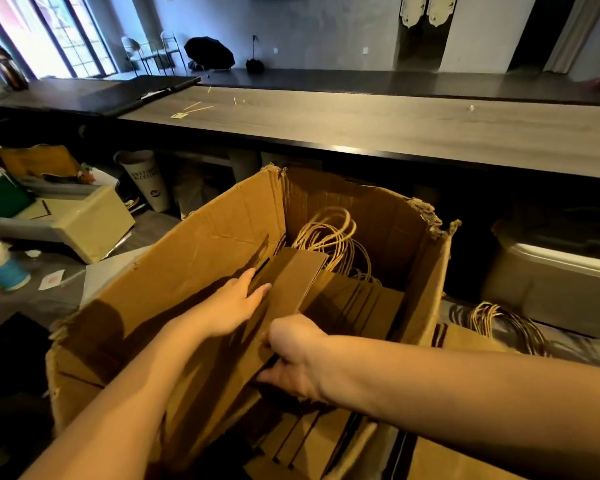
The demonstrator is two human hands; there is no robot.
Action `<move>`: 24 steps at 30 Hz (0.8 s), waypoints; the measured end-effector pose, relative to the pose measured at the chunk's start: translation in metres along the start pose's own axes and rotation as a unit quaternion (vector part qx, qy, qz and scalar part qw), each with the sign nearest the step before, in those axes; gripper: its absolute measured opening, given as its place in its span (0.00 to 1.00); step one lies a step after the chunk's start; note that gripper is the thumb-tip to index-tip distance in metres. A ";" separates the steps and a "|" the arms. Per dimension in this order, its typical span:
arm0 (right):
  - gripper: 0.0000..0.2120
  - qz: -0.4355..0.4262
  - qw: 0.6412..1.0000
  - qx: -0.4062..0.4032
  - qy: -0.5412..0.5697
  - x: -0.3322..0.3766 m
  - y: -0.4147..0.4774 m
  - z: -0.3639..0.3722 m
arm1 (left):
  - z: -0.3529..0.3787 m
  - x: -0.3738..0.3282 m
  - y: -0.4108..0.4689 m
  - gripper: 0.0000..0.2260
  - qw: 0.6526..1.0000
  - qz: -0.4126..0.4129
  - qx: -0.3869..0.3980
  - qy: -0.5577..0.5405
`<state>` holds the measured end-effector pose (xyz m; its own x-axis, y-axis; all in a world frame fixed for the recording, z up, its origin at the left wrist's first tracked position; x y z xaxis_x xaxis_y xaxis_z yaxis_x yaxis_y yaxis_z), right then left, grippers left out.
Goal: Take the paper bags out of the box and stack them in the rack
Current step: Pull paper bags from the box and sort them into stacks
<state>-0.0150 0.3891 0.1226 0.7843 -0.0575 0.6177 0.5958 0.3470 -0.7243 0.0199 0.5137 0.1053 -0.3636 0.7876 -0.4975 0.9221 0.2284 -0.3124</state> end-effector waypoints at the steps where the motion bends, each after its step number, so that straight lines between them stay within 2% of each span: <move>1: 0.14 0.006 0.999 0.021 0.035 0.002 -0.006 -0.001 | -0.001 0.003 -0.001 0.29 1.000 -0.015 0.005 0.021; 4: 0.11 -0.041 0.995 0.062 0.073 0.018 -0.031 -0.011 | -0.023 -0.003 -0.009 0.31 0.995 -0.022 -0.065 0.066; 8: 0.14 -0.101 0.988 0.068 0.099 0.039 -0.061 -0.036 | -0.058 -0.035 -0.031 0.36 0.986 -0.001 -0.166 0.010; 11: 0.12 -0.169 0.976 0.059 0.125 0.058 -0.081 -0.062 | -0.074 -0.063 -0.047 0.33 0.976 0.024 -0.216 0.017; 14: 0.07 -0.244 0.961 0.004 0.127 0.069 -0.092 -0.096 | -0.082 -0.093 -0.064 0.31 0.966 0.053 -0.253 0.001; 19: 0.09 -0.377 0.915 -0.116 0.088 0.072 -0.097 -0.155 | -0.078 -0.148 -0.096 0.34 0.951 0.121 -0.284 -0.019; 21: 0.08 -0.427 0.886 -0.164 0.082 0.070 -0.101 -0.186 | -0.064 -0.172 -0.110 0.38 0.949 0.174 -0.260 -0.039; 24: 0.16 -0.461 0.854 -0.238 0.051 0.061 -0.101 -0.230 | -0.035 -0.202 -0.131 0.42 0.949 0.238 -0.197 -0.066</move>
<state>0.0127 0.1356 0.1627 -0.0583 -0.1902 0.9800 0.9517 -0.3070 -0.0029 -0.0227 0.3442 0.2751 0.1161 0.7819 -0.6124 0.9546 0.0824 0.2862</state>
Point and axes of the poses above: each hand's wrist, its own y-axis towards the middle knuckle, its own z-axis out of the palm, x = y × z, the point moved 2 cm from there along y, towards the middle knuckle, and after that the axes turned 7 degrees about -x, right-handed, at the moved point
